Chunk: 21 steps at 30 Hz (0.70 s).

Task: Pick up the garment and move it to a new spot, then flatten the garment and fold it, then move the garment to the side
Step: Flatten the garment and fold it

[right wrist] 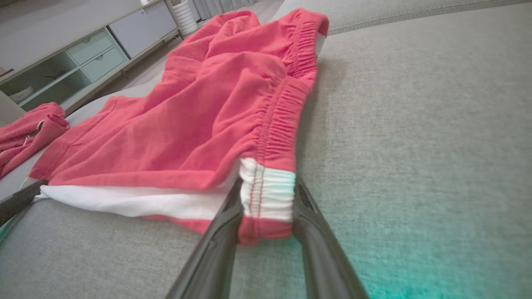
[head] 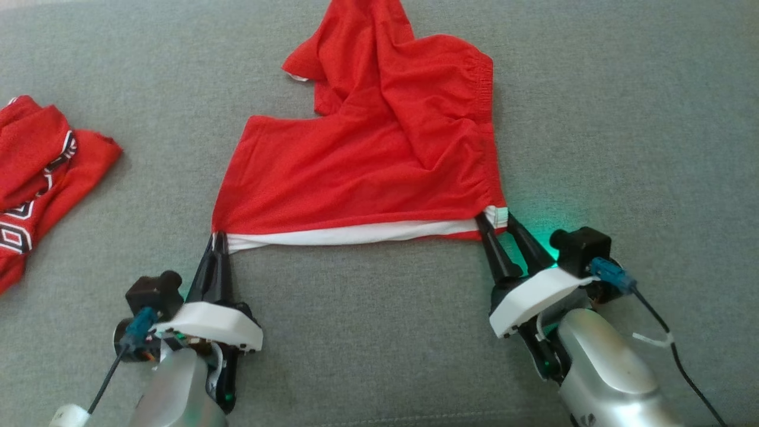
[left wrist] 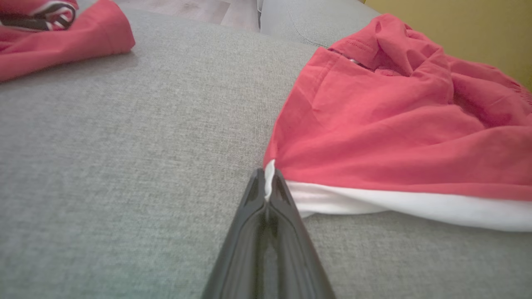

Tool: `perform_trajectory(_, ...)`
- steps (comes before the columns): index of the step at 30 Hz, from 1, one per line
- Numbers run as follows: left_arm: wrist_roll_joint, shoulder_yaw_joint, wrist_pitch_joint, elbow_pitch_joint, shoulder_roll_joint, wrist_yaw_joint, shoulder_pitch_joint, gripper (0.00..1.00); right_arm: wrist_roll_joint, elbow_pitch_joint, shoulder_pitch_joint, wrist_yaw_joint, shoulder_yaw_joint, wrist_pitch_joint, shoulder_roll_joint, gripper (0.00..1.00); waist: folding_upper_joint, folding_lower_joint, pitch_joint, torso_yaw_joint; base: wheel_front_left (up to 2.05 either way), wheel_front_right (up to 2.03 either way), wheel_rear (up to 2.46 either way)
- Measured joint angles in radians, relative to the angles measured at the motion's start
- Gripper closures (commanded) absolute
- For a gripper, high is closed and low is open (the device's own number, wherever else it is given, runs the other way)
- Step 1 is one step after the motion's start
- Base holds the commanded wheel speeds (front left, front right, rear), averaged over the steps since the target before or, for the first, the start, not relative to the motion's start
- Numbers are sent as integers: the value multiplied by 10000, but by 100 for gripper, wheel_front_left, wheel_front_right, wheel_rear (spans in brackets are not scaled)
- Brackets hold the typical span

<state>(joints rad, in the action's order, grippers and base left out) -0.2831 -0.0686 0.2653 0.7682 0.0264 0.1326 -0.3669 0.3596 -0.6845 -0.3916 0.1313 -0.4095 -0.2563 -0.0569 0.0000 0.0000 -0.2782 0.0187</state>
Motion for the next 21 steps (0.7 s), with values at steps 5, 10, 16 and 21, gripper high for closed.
perform_trajectory(5, 0, 40, 0, 23, 15, 0, 12, 100, -2, 407, 203, 0, 238, 0, 2, 63, 0, 0, 75, 67, 0, 0, 0)
perform_trajectory(10, 23, 130, -15, 88, 23, 0, 52, 100, -8, 1012, 523, 0, 554, 6, 8, 100, 0, 1, 277, 137, 0, 0, 0)
perform_trajectory(16, 284, 353, -88, -249, -4, 4, 465, 100, -75, 1789, 1012, 0, 825, 10, 38, 100, 0, 1, 719, 264, 0, 0, 0)
perform_trajectory(21, 309, 186, -88, -1578, 105, 4, 652, 100, 8, 2685, 1180, 0, 1187, 10, 59, 100, 0, 0, 1274, 377, 0, 0, 0)
